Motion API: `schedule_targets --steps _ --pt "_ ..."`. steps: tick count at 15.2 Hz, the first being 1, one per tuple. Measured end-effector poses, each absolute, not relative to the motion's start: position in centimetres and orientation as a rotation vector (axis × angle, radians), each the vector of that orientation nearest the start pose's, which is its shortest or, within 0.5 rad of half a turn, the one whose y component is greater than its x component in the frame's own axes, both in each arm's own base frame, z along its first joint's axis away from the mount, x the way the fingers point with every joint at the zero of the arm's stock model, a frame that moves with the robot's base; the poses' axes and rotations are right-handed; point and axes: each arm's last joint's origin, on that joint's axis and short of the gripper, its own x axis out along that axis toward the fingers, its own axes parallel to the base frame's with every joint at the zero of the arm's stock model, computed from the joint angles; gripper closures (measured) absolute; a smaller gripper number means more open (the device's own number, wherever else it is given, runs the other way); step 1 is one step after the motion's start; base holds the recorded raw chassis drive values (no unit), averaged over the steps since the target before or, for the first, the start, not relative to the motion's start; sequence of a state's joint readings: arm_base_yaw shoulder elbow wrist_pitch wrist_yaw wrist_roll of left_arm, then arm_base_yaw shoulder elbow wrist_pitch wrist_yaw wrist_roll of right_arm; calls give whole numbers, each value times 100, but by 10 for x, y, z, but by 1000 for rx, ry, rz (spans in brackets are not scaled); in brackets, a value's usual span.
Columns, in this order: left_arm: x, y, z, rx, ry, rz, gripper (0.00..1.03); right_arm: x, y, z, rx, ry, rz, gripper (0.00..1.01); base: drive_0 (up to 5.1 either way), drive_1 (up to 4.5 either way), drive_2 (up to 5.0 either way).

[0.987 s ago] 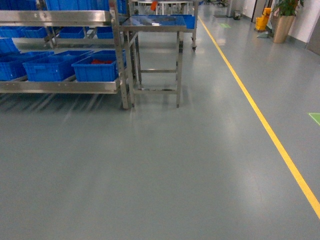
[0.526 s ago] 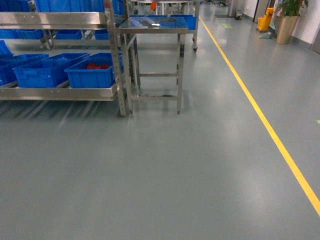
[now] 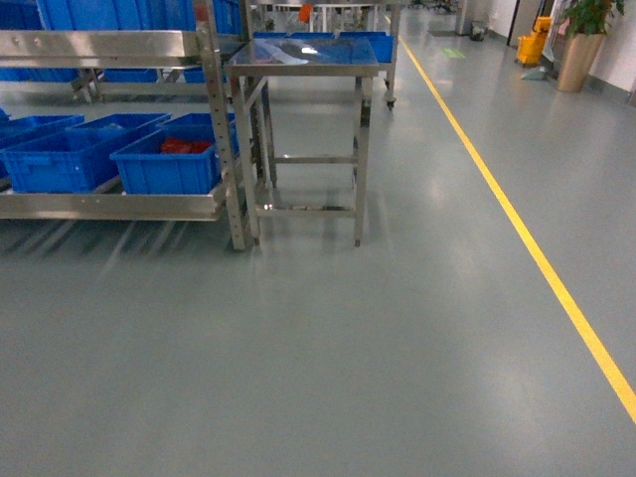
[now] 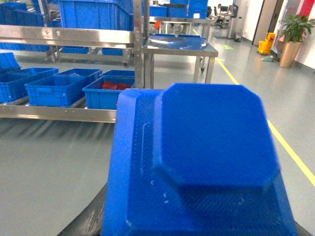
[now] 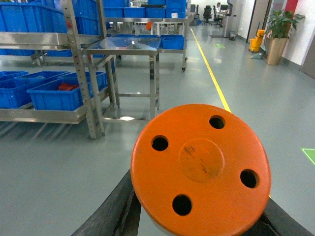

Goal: Sort blue parts and orange caps into right shelf containers

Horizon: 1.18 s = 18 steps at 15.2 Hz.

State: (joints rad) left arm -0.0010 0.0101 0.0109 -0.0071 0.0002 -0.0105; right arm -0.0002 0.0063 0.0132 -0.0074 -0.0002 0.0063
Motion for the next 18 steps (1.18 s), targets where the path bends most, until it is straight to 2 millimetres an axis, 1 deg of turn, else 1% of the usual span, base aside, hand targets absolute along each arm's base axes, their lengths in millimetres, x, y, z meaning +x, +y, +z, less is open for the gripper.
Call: schedule_targets --steps 18 --pt "98 0 166 -11 7 0 60 97 0 167 6 -2 0 59 -1 425 -427"
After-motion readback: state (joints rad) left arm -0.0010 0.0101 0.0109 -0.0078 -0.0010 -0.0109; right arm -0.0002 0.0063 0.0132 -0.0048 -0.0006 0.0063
